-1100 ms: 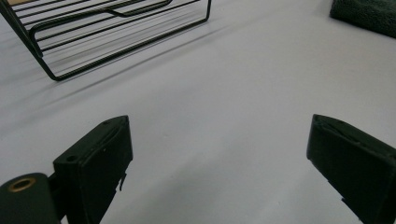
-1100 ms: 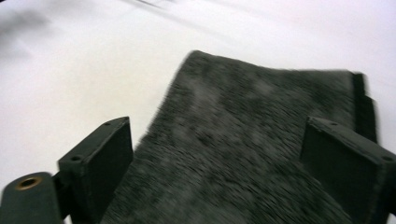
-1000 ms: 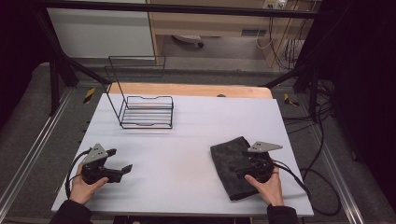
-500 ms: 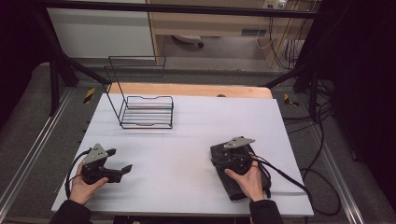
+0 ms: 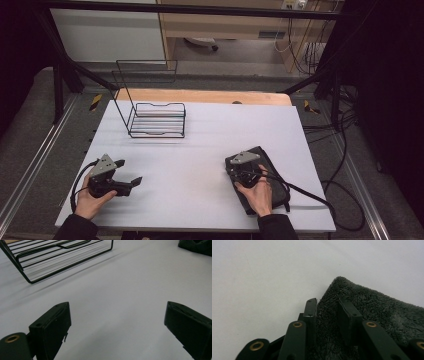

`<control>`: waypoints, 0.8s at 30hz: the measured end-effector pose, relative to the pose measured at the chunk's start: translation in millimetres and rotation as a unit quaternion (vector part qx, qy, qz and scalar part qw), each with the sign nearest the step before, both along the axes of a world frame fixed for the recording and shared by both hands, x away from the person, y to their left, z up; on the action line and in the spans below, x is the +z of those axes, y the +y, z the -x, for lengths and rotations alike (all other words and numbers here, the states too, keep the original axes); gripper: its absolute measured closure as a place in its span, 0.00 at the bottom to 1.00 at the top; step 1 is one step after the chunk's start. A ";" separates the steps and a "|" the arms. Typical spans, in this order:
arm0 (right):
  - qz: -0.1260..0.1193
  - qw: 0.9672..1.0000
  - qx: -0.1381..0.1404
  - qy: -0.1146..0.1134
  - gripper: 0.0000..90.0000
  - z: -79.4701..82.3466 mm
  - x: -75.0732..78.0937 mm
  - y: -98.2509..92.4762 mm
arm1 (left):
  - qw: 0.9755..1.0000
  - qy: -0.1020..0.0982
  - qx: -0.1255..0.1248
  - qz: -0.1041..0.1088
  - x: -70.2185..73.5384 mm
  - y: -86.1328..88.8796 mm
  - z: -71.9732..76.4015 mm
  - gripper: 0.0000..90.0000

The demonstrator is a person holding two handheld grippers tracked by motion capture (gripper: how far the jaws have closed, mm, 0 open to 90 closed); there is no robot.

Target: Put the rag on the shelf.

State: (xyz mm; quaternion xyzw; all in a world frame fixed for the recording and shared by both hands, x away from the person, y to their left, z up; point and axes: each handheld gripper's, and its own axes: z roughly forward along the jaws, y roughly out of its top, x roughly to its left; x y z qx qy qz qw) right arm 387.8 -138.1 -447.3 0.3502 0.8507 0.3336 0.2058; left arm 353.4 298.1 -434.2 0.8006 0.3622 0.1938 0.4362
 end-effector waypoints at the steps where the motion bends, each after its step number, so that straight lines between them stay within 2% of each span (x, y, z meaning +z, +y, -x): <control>1: 0.000 1.000 0.000 0.000 0.80 0.0 0.0 0.0 | 1.000 0.000 0.000 0.000 0.1 0.0 0.1 0.08; 3: 0.003 1.000 -0.004 -0.001 0.87 0.4 0.4 0.3 | 1.000 -0.001 0.000 0.000 0.1 0.1 0.2 0.08; 11: -0.014 1.000 -0.008 0.008 0.94 -0.5 5.9 -2.3 | 1.000 -0.001 0.000 0.000 0.0 0.6 -0.2 0.08; 12: -0.030 0.999 -0.009 0.010 0.94 -0.1 10.9 -4.0 | 1.000 0.000 0.001 0.000 -0.1 0.6 -0.3 0.08; 13: -0.030 0.999 -0.009 0.010 0.94 -0.1 10.9 -4.0 | 1.000 0.000 0.000 0.000 -0.2 0.7 -0.6 0.08; 16: -0.060 0.998 -0.005 0.016 0.94 0.1 18.0 -6.1 | 1.000 0.002 0.001 -0.001 -0.2 0.5 -1.3 0.08; 17: -0.082 0.996 0.000 0.020 0.94 -0.4 21.0 -5.1 | 1.000 0.001 0.001 0.000 -0.1 0.2 -1.4 0.08; 20: -0.094 0.995 0.006 0.024 0.94 -1.6 23.5 -0.8 | 1.000 0.001 0.002 -0.001 0.1 -0.4 -1.6 0.08; 24: -0.105 0.994 0.021 0.028 0.94 -6.3 25.7 13.9 | 1.000 0.000 0.003 0.000 0.3 0.1 -1.4 0.08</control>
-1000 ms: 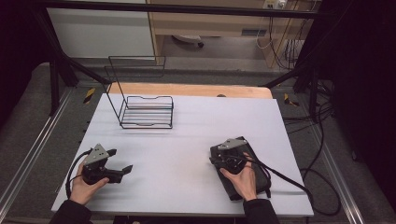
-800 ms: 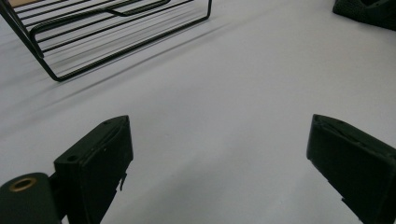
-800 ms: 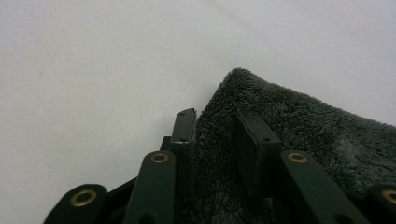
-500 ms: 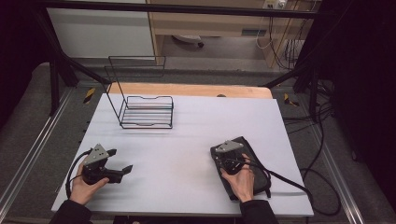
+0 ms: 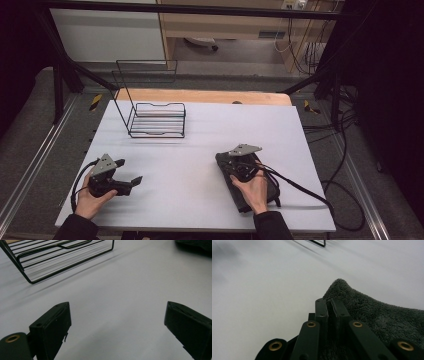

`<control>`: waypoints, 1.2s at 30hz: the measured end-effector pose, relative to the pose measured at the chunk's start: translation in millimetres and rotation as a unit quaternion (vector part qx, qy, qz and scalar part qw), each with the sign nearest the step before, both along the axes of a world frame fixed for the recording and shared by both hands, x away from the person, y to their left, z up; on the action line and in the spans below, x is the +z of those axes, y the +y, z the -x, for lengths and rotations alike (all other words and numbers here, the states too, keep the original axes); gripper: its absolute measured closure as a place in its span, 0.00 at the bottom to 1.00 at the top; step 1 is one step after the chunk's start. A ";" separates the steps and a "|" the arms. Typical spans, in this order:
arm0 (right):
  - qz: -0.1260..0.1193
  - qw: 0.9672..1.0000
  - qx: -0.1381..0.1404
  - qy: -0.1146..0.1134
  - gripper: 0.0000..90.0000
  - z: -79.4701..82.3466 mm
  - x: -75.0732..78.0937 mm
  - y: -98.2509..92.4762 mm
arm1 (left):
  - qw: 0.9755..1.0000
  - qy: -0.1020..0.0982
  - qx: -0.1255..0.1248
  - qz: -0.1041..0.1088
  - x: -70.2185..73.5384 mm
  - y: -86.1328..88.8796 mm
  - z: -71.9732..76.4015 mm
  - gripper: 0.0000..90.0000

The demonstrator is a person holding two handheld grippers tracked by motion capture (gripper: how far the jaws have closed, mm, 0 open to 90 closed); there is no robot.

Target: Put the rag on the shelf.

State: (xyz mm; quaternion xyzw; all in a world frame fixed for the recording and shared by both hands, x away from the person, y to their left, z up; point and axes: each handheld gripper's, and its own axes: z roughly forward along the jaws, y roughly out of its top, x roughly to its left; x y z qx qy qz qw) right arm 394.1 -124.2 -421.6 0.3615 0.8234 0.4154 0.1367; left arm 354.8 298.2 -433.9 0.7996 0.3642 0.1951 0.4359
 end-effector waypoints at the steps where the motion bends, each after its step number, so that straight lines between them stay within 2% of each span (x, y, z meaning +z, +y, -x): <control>1: -0.011 1.000 0.006 0.004 0.94 -3.5 0.4 8.6 | 1.000 0.000 0.000 0.000 0.1 0.1 0.1 0.08; 3: -0.015 1.000 0.008 0.004 0.94 -5.5 0.4 13.4 | 1.000 0.000 0.000 0.000 0.1 0.3 0.2 0.08; 9: -0.017 0.999 0.027 0.013 0.94 -14.8 -1.3 44.2 | 1.000 0.001 -0.002 -0.001 -0.1 -0.1 0.1 0.08; 17: -0.017 0.999 0.036 0.019 0.94 -22.7 -8.0 63.8 | 1.000 0.004 -0.005 -0.004 -0.7 -1.9 -0.3 0.08; 20: -0.020 0.999 0.036 0.025 0.92 -26.8 -16.7 68.7 | 1.000 0.004 -0.007 -0.007 -1.1 -3.1 -0.1 0.08; 22: -0.018 0.999 0.043 0.027 0.88 -28.7 -23.1 70.4 | 1.000 0.005 -0.008 -0.008 -1.5 -3.9 -0.1 0.08; 24: -0.021 0.998 0.048 0.025 0.77 -28.1 -25.1 71.2 | 1.000 0.005 -0.009 -0.010 -1.7 -4.1 0.2 0.08; 26: -0.031 0.998 0.048 0.015 0.64 -25.6 -20.2 70.0 | 1.000 0.005 -0.009 -0.011 -1.6 -4.1 0.5 0.08; 27: -0.034 0.998 0.050 0.008 0.61 -23.8 -16.2 68.7 | 1.000 0.005 -0.008 -0.010 -1.4 -4.0 0.9 0.08; 29: -0.017 0.999 0.049 -0.010 0.54 -16.5 -1.9 58.8 | 1.000 0.004 -0.007 -0.009 -1.1 -3.7 1.4 0.08; 31: -0.008 0.999 0.048 -0.011 0.54 -13.7 2.7 53.3 | 1.000 0.003 -0.006 -0.008 -1.1 -3.4 1.5 0.08; 33: -0.009 0.999 0.039 -0.012 0.57 -8.0 9.7 37.5 | 1.000 0.004 -0.006 -0.009 -1.1 -3.5 1.3 0.08; 34: -0.005 1.000 0.027 -0.013 0.59 -2.3 13.4 18.5 | 1.000 0.004 -0.006 -0.009 -1.1 -3.8 1.3 0.08; 35: -0.005 1.000 0.027 -0.013 0.59 -2.3 13.4 18.5 | 1.000 0.005 -0.006 -0.009 -1.0 -4.1 1.3 0.08; 36: 0.005 1.000 0.020 -0.013 0.61 0.7 13.8 8.3 | 1.000 0.004 -0.006 -0.008 -1.1 -4.5 1.2 0.08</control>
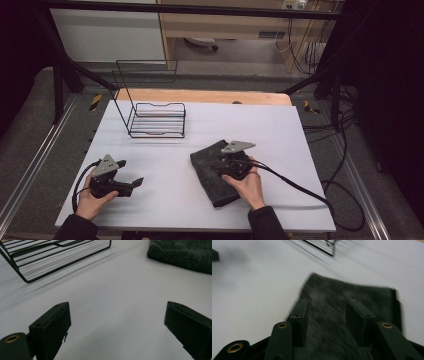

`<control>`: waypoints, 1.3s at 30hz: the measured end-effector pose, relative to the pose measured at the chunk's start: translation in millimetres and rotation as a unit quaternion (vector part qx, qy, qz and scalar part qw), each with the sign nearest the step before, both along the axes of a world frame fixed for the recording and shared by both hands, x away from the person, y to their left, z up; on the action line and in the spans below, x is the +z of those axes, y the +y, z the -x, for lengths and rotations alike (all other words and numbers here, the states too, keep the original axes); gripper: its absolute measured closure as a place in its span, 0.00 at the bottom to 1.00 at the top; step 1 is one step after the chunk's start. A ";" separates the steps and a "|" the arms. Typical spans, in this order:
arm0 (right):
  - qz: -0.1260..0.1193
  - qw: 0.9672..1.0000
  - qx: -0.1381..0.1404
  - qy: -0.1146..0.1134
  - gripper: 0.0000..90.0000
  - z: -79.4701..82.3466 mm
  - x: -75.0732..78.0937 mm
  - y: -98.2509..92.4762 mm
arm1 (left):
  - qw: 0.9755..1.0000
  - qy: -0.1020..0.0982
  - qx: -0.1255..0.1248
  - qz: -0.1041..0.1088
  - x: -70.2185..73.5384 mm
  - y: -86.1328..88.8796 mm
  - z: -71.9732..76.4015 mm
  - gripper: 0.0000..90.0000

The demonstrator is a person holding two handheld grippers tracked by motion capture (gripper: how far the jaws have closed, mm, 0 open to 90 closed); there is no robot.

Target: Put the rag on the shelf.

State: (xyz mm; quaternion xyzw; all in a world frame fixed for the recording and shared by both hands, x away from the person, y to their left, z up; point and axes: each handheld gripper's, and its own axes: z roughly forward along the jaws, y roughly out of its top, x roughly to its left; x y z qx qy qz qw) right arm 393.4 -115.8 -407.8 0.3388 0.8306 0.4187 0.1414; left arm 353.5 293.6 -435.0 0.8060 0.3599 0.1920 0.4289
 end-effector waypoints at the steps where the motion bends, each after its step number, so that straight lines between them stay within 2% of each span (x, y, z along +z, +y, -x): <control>1: 0.011 1.000 -0.008 0.001 0.62 3.3 -0.7 -10.0 | 1.000 0.000 -0.001 -0.001 0.1 -0.2 -0.1 0.08; 3: 0.029 0.999 -0.024 0.003 0.65 9.8 -5.0 -29.3 | 1.000 0.001 0.000 0.001 0.2 -1.1 -0.2 0.08; 5: 0.033 0.998 -0.042 0.017 0.70 19.1 -15.4 -54.0 | 1.000 0.001 -0.002 0.000 0.1 -2.1 -0.2 0.08; 6: 0.033 0.998 -0.042 0.017 0.70 19.1 -15.4 -54.0 | 1.000 0.002 -0.002 0.000 0.0 -2.8 -0.2 0.08; 9: 0.036 0.998 -0.052 0.031 0.75 26.1 -26.4 -69.5 | 1.000 0.003 -0.004 -0.002 -0.6 -4.4 -0.5 0.08; 10: 0.025 0.998 -0.054 0.035 0.77 30.1 -32.5 -74.7 | 1.000 0.003 -0.004 -0.002 -0.7 -4.8 -0.4 0.08; 14: 0.019 0.998 -0.054 0.037 0.84 31.0 -33.9 -77.8 | 1.000 0.002 -0.004 -0.002 -0.4 -4.7 0.2 0.08; 15: 0.017 0.998 -0.056 0.039 0.87 30.6 -33.8 -77.9 | 1.000 0.002 -0.004 -0.001 -0.3 -4.4 0.4 0.08; 16: 0.015 0.997 -0.057 0.040 0.94 30.3 -33.8 -78.2 | 1.000 0.002 -0.004 -0.001 -0.3 -4.0 0.4 0.08; 17: 0.013 0.997 -0.056 0.042 0.95 29.9 -34.3 -78.4 | 1.000 0.002 -0.004 0.000 -0.3 -3.8 0.4 0.08; 19: 0.012 0.997 -0.056 0.046 0.94 29.0 -34.4 -78.6 | 1.000 0.002 -0.003 0.001 -0.5 -3.7 0.4 0.08; 21: 0.017 0.997 -0.063 0.035 0.86 28.5 -34.2 -79.3 | 1.000 0.002 -0.004 0.000 -0.6 -3.9 0.5 0.08; 23: 0.022 0.997 -0.070 0.032 0.83 28.5 -34.7 -80.3 | 1.000 0.002 -0.004 -0.001 -0.5 -4.2 0.6 0.08; 25: 0.016 0.996 -0.069 0.047 0.82 27.3 -37.0 -82.7 | 1.000 0.002 -0.004 -0.001 -0.6 -4.2 0.5 0.08; 31: 0.001 0.996 -0.066 0.063 0.94 27.5 -37.0 -83.4 | 1.000 0.003 -0.005 -0.001 -0.9 -4.8 0.6 0.08; 34: -0.007 0.996 -0.067 0.054 0.96 28.9 -32.4 -84.5 | 1.000 0.003 -0.005 0.000 -0.8 -4.6 0.7 0.08; 37: -0.028 0.996 -0.078 0.032 0.96 29.9 -23.7 -89.2 | 1.000 0.003 -0.005 0.000 -1.1 -5.0 0.4 0.08; 39: -0.026 0.996 -0.082 0.025 0.96 29.1 -23.1 -90.3 | 1.000 0.004 -0.007 -0.001 -1.2 -6.1 0.5 0.08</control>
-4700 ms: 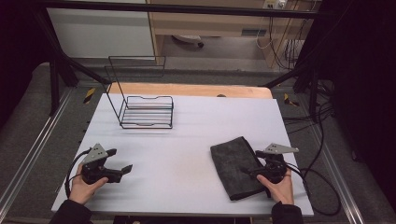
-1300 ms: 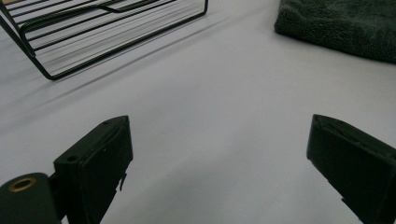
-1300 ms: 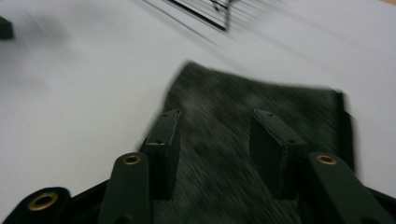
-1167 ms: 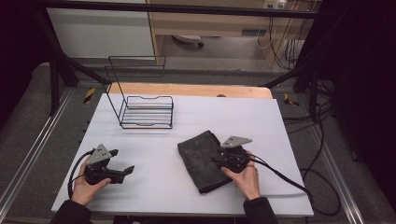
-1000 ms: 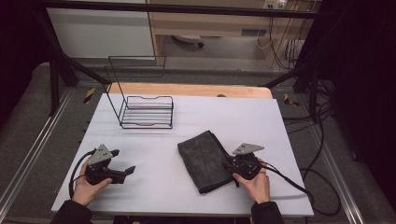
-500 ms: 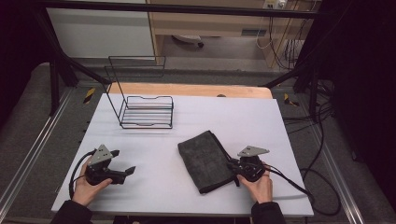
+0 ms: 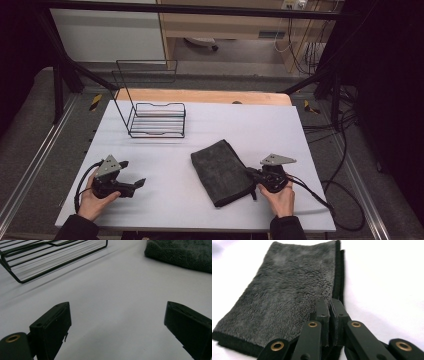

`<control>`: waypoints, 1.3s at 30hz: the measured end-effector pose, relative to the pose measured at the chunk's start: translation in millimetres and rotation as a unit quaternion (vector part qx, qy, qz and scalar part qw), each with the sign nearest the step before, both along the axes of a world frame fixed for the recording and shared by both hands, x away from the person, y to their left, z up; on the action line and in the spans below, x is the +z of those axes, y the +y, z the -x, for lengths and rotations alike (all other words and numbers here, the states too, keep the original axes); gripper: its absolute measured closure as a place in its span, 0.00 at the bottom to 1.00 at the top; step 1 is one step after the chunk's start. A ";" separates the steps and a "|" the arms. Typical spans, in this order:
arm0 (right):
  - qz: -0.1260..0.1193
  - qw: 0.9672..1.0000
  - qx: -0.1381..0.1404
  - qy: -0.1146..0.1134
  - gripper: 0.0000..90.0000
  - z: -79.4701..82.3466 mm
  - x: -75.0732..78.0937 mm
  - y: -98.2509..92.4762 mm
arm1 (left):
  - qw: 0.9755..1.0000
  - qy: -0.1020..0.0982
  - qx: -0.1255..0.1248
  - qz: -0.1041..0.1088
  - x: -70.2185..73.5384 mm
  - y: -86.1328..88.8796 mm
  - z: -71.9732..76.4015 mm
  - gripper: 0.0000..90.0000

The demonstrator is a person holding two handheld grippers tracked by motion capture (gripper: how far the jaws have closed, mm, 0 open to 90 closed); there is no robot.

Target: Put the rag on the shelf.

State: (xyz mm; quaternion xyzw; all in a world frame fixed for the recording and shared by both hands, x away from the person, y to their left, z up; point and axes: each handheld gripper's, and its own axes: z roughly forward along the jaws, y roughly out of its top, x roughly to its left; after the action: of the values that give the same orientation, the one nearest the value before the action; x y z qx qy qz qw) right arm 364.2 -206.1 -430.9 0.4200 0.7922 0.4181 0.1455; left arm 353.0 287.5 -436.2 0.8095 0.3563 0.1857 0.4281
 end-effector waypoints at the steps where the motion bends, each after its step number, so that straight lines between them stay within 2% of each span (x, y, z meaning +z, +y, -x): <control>1: 0.006 1.000 -0.003 -0.002 0.96 -0.8 -0.5 -0.3 | 1.000 0.001 0.000 0.001 0.0 -1.1 0.2 0.08; 3: 0.029 1.000 -0.002 0.002 0.91 -3.8 -6.2 1.3 | 1.000 0.004 -0.001 0.000 0.4 -4.3 1.0 0.08; 5: 0.054 0.999 0.000 0.007 0.81 -5.6 -13.1 4.3 | 1.000 0.009 0.003 -0.001 2.3 -9.9 2.4 0.08; 6: 0.056 0.998 0.000 0.006 0.77 -5.3 -13.5 4.6 | 1.000 0.011 0.003 0.000 3.8 -13.6 3.4 0.09; 8: 0.044 0.999 0.002 -0.004 0.66 -5.3 -9.1 0.2 | 1.000 0.020 0.011 -0.002 7.2 -23.5 5.7 0.10; 10: 0.038 0.999 0.000 -0.008 0.64 -4.8 -8.4 -2.7 | 0.999 0.030 0.010 0.004 9.9 -37.1 8.7 0.11; 12: 0.036 0.999 0.004 -0.006 0.62 -5.0 -9.0 -5.4 | 0.999 0.040 0.002 0.001 11.6 -54.5 12.7 0.12; 17: 0.030 1.000 0.002 -0.002 0.56 -4.2 -10.8 -6.7 | 0.998 0.059 -0.034 -0.017 15.3 -107.1 22.7 0.18; 20: 0.030 1.000 0.002 -0.002 0.54 -3.7 -10.7 -6.8 | 0.996 0.064 -0.063 -0.027 17.4 -139.9 28.6 0.21; 22: 0.029 1.000 0.001 -0.003 0.53 -2.5 -10.5 -6.8 | 0.994 0.069 -0.079 -0.026 18.4 -160.0 31.1 0.23; 24: 0.026 1.000 0.001 -0.002 0.52 -1.3 -10.6 -6.7 | 0.994 0.070 -0.085 -0.028 19.0 -177.6 32.6 0.29; 26: 0.025 1.000 0.003 -0.001 0.50 -0.5 -10.5 -6.5 | 0.993 0.073 -0.092 -0.031 18.8 -193.0 34.0 0.31; 28: 0.023 1.000 0.001 -0.003 0.47 -0.4 -10.2 -7.0 | 0.991 0.079 -0.102 -0.031 17.8 -206.2 36.6 0.39; 33: 0.019 1.000 -0.002 -0.005 0.44 -1.7 -10.5 -7.3 | 0.988 0.089 -0.116 -0.043 11.7 -231.9 42.9 0.46; 36: 0.016 1.000 -0.002 -0.002 0.42 -2.1 -11.0 -6.6 | 0.987 0.094 -0.120 -0.057 5.5 -244.2 45.4 0.54; 39: 0.017 1.000 -0.003 0.000 0.41 -2.5 -10.9 -6.7 | 0.986 0.090 -0.115 -0.077 -0.6 -252.0 44.7 0.57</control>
State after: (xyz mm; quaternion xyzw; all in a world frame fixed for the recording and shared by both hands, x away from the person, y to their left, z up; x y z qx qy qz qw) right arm 366.7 -212.7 -441.8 0.4200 0.7977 0.4045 0.1541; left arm 308.3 35.6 -436.8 0.8892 0.2827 0.0886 0.3487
